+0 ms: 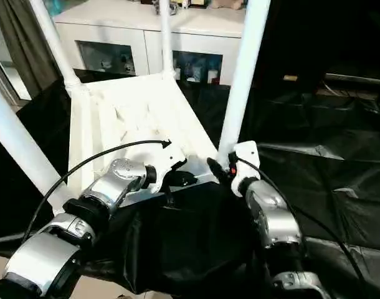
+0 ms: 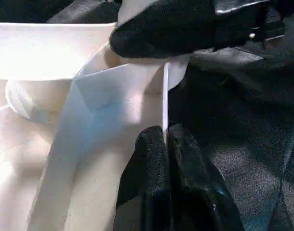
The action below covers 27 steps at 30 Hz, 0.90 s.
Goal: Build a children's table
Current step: Rotate leg to tighten
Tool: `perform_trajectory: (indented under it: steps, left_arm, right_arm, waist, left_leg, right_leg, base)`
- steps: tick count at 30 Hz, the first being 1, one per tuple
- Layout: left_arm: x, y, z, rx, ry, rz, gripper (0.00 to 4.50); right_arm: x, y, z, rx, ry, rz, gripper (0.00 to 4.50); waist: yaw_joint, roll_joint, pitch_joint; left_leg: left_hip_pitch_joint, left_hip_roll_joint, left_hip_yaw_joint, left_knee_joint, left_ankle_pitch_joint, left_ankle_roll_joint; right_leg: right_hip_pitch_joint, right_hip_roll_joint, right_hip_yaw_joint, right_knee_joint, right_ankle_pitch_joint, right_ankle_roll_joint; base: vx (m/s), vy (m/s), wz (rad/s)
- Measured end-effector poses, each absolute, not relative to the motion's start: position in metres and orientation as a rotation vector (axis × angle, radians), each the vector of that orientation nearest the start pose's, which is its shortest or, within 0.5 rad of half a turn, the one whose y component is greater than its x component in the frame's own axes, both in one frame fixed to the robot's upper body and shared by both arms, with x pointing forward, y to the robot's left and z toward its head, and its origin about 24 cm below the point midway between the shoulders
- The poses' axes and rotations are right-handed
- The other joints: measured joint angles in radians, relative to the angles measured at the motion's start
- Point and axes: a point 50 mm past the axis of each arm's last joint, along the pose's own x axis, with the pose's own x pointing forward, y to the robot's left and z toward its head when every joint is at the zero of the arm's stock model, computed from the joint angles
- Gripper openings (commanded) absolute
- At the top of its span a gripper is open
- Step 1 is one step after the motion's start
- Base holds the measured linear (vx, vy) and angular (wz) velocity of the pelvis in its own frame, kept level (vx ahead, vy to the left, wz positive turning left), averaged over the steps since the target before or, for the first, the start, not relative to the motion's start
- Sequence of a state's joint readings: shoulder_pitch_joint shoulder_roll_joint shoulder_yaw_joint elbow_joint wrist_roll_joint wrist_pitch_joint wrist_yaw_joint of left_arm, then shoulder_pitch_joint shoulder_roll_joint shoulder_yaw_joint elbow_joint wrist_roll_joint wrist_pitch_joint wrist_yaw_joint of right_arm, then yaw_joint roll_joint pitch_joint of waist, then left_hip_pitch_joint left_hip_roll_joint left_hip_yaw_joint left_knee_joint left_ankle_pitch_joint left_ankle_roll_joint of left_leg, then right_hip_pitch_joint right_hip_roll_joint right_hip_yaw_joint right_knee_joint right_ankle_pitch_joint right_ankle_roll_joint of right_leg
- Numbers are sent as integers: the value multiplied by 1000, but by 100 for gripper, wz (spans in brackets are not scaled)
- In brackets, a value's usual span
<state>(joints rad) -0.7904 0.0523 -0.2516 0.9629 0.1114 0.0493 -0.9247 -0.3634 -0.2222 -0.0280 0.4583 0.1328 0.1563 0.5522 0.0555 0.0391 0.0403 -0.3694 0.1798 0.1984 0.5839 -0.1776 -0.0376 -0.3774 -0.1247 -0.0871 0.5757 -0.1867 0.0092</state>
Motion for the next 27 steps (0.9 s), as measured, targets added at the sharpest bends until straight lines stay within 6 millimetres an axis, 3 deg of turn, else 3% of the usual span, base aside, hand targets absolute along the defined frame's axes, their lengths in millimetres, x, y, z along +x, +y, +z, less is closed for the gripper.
perform_trajectory:
  steps: [8,13,19,27]
  left_arm:
    - [331,75,47,333,413,-1395,0]
    - [326,88,54,366,427,-1528,0]
    - [321,94,53,375,455,-1586,0]
    - [318,98,51,359,469,-1605,0]
  right_arm:
    - [293,-183,41,-44,291,837,363]
    - [286,-177,46,-51,309,1008,363]
    - [280,-181,47,-40,342,1093,363]
    - [273,-179,46,-4,363,1147,294]
  waist:
    - [9,1,0]
    - [39,1,0]
    - [53,1,0]
    - [54,1,0]
  left_leg:
    - [-7,3,0,-7,0,1]
    - [-27,8,1,1,2,7]
    - [-29,9,2,12,-2,4]
    - [-26,10,3,13,-1,2]
  right_leg:
    - [-8,1,-4,3,7,-3]
    - [-27,2,-6,12,6,-4]
    - [-27,1,-4,20,4,-10]
    - [-24,1,-4,21,5,-10]
  base:
    - [28,-10,2]
    - [0,0,0]
    - [0,0,0]
    - [0,0,0]
